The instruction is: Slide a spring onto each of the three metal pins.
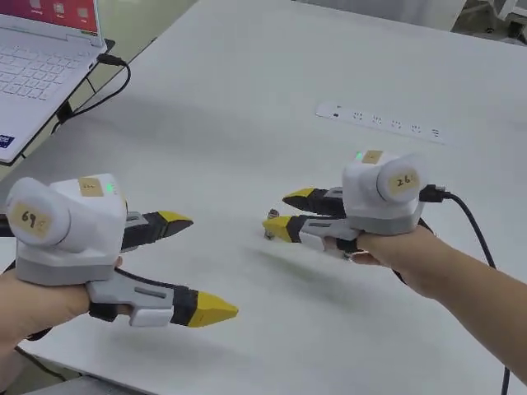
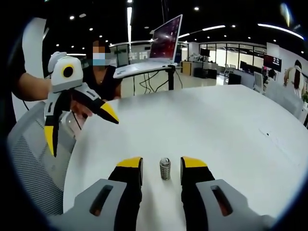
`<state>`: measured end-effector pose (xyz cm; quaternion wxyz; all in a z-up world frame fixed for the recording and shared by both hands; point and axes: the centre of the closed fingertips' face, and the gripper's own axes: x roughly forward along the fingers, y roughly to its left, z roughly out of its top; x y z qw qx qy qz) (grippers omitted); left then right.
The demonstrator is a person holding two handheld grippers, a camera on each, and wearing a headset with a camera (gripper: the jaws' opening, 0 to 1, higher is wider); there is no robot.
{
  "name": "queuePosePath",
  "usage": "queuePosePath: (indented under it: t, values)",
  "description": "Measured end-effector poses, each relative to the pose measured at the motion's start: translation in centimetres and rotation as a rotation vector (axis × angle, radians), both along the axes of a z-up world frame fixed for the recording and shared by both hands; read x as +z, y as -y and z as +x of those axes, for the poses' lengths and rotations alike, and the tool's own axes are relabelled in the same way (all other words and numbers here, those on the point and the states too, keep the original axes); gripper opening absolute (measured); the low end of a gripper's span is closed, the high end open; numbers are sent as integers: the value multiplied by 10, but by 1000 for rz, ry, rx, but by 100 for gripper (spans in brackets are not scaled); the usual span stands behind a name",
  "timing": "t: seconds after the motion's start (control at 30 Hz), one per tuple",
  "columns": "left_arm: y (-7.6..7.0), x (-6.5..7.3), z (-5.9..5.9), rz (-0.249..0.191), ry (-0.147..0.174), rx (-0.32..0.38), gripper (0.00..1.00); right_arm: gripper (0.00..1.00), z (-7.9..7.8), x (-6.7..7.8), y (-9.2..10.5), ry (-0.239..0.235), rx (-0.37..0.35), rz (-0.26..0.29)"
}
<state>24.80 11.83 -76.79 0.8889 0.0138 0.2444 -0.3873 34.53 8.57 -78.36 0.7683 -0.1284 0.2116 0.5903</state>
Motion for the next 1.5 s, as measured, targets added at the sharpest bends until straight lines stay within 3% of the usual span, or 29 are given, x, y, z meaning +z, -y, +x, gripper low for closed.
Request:
queuePosePath:
  t: [0.3, 0.53, 0.77, 1.03, 1.13, 1.3, 1.5]
  values:
    - [9, 6, 8, -3, 11, -12, 84, 43, -8, 14, 21, -15, -38, 60]
    - [13, 6, 8, 3, 10, -19, 85, 59, -21, 26, 34, -28, -54, 112]
    - [19, 6, 7, 1, 12, -23, 86, 71, -32, 27, 58, -40, -77, 115]
    - [28, 8, 9, -1, 17, -34, 88, 88, -38, 34, 88, -16, -149, 159]
    - [30, 9, 9, -4, 21, -36, 89, 96, -42, 33, 97, -1, -157, 149]
    - [31, 11, 9, -6, 27, -43, 89, 99, -46, 37, 117, -16, -198, 178]
    - [33, 12, 8, -2, 35, -54, 92, 99, -55, 32, 141, -4, -223, 148]
